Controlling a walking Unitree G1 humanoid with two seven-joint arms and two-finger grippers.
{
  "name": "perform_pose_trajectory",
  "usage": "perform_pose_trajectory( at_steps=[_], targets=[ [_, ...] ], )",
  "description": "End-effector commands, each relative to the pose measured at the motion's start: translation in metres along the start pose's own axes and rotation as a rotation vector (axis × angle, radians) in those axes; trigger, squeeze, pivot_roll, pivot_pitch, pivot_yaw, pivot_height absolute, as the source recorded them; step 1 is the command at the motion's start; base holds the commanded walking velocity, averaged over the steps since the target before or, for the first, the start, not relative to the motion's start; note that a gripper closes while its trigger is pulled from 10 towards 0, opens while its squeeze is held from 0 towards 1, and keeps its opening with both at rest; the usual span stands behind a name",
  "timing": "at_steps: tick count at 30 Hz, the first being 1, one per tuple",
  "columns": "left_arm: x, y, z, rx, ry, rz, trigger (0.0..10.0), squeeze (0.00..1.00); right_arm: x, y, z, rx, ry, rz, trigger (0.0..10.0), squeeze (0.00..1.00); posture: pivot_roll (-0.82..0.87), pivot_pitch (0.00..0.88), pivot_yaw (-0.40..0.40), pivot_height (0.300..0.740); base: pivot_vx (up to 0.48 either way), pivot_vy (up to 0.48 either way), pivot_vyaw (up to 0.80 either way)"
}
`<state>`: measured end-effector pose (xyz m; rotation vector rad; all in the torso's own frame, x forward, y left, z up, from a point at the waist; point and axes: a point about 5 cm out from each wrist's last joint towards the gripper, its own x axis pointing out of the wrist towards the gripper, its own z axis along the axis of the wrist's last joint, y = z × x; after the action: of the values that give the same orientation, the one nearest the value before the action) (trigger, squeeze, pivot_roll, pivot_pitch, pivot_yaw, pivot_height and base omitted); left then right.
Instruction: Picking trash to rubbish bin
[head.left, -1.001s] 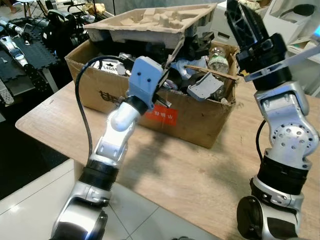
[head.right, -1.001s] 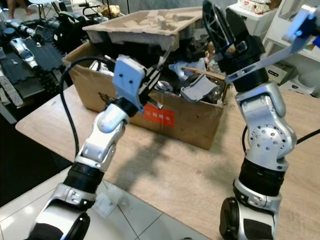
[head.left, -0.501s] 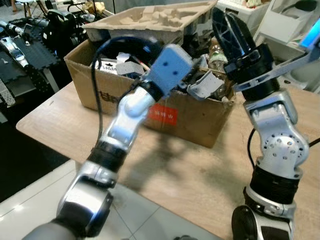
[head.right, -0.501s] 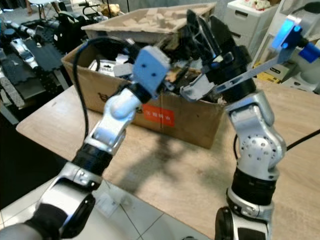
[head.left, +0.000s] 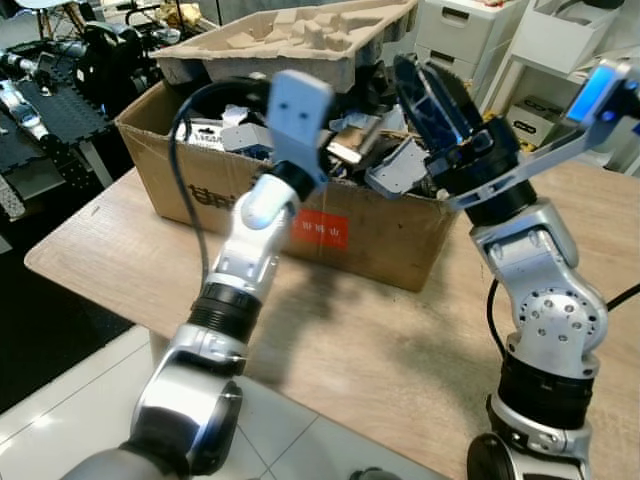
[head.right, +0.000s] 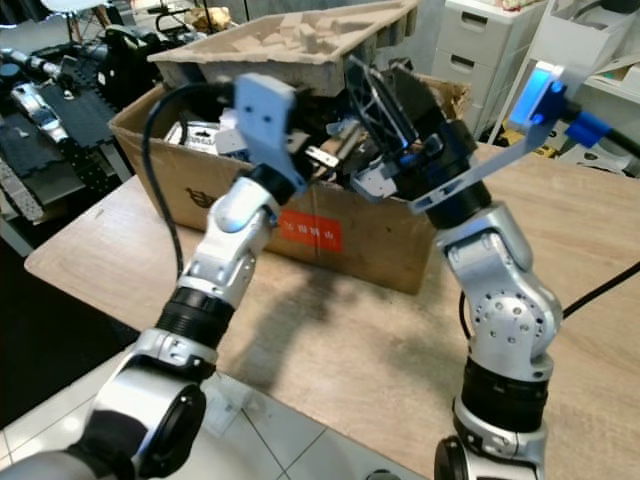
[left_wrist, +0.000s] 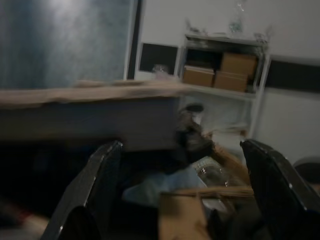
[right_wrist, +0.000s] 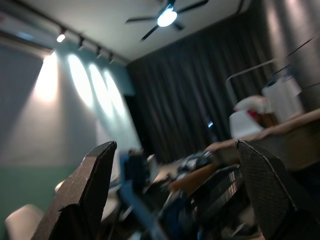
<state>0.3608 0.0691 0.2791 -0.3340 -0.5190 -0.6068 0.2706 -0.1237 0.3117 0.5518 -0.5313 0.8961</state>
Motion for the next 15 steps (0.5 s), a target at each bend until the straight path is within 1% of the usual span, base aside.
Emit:
perform_pose_trajectory(
  at_steps=[1, 3, 4, 5, 6, 8, 10, 11, 12, 13, 15],
  targets=[
    [-0.006, 0.005, 0.001, -0.085, -0.01, 0.014, 10.0, 0.0, 0.001, 0.006, -0.005, 0.001, 0.035, 0.039, 10.0, 0.0, -0.08, 0.093, 0.024, 0.74, 0.0, 0.0, 0.0],
    [-0.019, 0.014, 0.001, -0.102, 0.005, 0.048, 10.0, 0.0, 0.0, 0.006, -0.013, 0.022, 0.064, 0.058, 10.0, 0.0, -0.05, 0.088, 0.008, 0.74, 0.0, 0.0, 0.0],
    [-0.019, 0.014, 0.001, -0.102, 0.005, 0.048, 10.0, 0.0, 0.0, 0.006, -0.013, 0.022, 0.064, 0.058, 10.0, 0.0, -0.05, 0.088, 0.008, 0.74, 0.0, 0.0, 0.0],
    [-0.024, 0.016, 0.002, -0.115, 0.0, 0.056, 10.0, 0.0, 0.0, 0.006, -0.015, 0.031, 0.075, 0.065, 10.0, 0.0, -0.04, 0.087, 0.003, 0.74, 0.0, 0.0, 0.0],
    [-0.024, 0.016, 0.002, -0.115, 0.0, 0.056, 10.0, 0.0, 0.0, 0.006, -0.015, 0.031, 0.075, 0.065, 10.0, 0.0, -0.04, 0.087, 0.003, 0.74, 0.0, 0.0, 0.0],
    [-0.033, 0.017, 0.001, -0.117, 0.003, 0.075, 10.0, 0.0, 0.001, 0.004, -0.022, 0.044, 0.103, 0.074, 10.0, 0.0, -0.02, 0.087, -0.012, 0.74, 0.0, 0.0, 0.0],
    [-0.035, 0.017, 0.001, -0.113, 0.002, 0.081, 10.0, 0.0, 0.001, 0.003, -0.025, 0.045, 0.116, 0.075, 10.0, 0.0, -0.01, 0.084, -0.018, 0.74, 0.0, 0.0, 0.0],
    [-0.041, 0.014, -0.001, -0.082, 0.029, 0.082, 10.0, 0.0, 0.001, -0.001, -0.037, 0.041, 0.164, 0.075, 10.0, 0.0, 0.0, 0.081, -0.023, 0.74, -0.33, 0.0, 0.0],
    [-0.041, 0.014, -0.001, -0.082, 0.029, 0.082, 10.0, 0.0, 0.001, -0.001, -0.037, 0.041, 0.164, 0.075, 10.0, 0.0, 0.0, 0.081, -0.023, 0.74, -0.33, 0.0, 0.0],
    [-0.042, 0.013, -0.002, -0.07, 0.04, 0.081, 10.0, 0.0, 0.0, -0.002, -0.04, 0.038, 0.181, 0.075, 10.0, 0.0, 0.0, 0.079, -0.024, 0.74, -0.33, 0.0, 0.0],
    [-0.042, 0.008, -0.003, -0.078, 0.049, 0.073, 10.0, 0.0, -0.002, -0.005, -0.049, 0.047, 0.214, 0.07, 10.0, 0.0, 0.0, 0.083, -0.03, 0.74, -0.341, 0.0, 0.0]
  ],
)
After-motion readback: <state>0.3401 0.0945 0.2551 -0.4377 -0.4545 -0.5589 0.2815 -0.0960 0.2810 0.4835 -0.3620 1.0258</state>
